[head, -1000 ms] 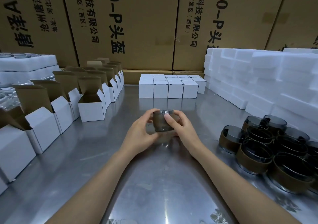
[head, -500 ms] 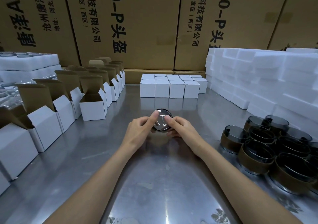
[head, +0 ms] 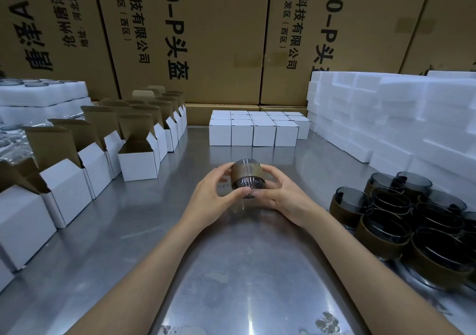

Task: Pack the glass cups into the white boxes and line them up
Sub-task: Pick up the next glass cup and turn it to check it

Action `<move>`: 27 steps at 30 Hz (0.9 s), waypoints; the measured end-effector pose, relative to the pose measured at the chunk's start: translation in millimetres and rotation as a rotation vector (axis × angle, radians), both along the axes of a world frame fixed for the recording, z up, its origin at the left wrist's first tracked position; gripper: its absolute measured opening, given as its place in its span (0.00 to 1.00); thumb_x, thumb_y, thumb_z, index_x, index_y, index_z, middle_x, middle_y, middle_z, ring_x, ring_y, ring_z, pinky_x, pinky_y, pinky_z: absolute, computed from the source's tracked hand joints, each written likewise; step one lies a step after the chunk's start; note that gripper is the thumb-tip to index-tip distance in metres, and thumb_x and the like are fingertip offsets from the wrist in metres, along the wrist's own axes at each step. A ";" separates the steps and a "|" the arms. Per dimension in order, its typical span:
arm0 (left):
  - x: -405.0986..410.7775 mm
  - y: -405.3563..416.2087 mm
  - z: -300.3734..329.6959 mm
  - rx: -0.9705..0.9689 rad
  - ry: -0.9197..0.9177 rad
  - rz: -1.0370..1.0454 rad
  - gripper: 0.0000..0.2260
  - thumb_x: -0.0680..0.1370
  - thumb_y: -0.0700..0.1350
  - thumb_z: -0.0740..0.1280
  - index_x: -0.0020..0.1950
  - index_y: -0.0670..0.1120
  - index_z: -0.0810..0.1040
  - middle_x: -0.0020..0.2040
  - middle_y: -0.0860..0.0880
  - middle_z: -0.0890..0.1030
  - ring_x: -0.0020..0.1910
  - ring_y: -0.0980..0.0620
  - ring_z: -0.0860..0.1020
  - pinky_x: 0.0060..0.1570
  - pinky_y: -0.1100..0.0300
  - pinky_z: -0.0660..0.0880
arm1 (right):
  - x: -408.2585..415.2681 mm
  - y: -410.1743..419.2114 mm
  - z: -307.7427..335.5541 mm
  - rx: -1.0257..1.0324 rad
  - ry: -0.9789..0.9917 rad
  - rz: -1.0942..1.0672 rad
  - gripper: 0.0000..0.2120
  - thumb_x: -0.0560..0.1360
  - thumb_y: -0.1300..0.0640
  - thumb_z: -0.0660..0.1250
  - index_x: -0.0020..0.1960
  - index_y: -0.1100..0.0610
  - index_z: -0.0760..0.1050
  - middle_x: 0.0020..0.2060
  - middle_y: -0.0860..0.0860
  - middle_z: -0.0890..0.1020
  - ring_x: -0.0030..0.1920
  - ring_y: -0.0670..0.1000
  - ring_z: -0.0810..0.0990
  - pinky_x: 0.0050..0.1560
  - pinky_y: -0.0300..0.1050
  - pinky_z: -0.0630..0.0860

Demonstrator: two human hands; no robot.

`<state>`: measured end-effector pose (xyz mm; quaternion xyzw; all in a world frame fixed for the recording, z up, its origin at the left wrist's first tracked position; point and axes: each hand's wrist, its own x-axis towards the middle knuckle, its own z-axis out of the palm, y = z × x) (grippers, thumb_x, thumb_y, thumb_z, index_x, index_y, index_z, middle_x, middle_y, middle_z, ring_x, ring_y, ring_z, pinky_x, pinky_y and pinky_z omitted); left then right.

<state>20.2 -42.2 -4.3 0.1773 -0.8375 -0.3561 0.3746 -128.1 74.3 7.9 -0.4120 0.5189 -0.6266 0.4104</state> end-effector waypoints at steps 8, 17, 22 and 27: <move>0.0 -0.1 -0.3 -0.082 0.010 0.011 0.29 0.70 0.53 0.74 0.69 0.53 0.70 0.62 0.55 0.75 0.61 0.56 0.74 0.64 0.56 0.71 | 2.4 -1.9 -2.3 -0.050 -0.013 -0.022 0.29 0.69 0.75 0.68 0.62 0.50 0.70 0.52 0.57 0.82 0.49 0.54 0.83 0.54 0.48 0.80; 2.7 -3.0 -1.3 -0.206 -0.018 0.017 0.30 0.70 0.46 0.76 0.70 0.52 0.70 0.62 0.57 0.74 0.62 0.57 0.73 0.62 0.57 0.71 | 13.5 -1.1 -2.3 -0.105 0.317 -0.218 0.32 0.67 0.72 0.73 0.64 0.48 0.70 0.60 0.58 0.74 0.58 0.54 0.78 0.47 0.33 0.75; 3.9 -6.3 -1.2 -0.041 0.019 0.018 0.26 0.67 0.41 0.78 0.60 0.54 0.72 0.55 0.62 0.76 0.59 0.57 0.76 0.57 0.70 0.70 | 11.9 -0.7 -1.7 -0.041 0.380 -0.139 0.38 0.69 0.66 0.74 0.70 0.41 0.62 0.69 0.49 0.67 0.64 0.52 0.72 0.59 0.39 0.73; 2.3 -3.9 -0.9 0.052 0.001 -0.048 0.27 0.67 0.39 0.77 0.62 0.47 0.70 0.60 0.53 0.77 0.64 0.55 0.73 0.66 0.58 0.68 | 15.1 -2.4 -3.0 -0.106 0.335 -0.171 0.34 0.66 0.69 0.75 0.67 0.51 0.68 0.65 0.50 0.74 0.63 0.51 0.76 0.59 0.43 0.75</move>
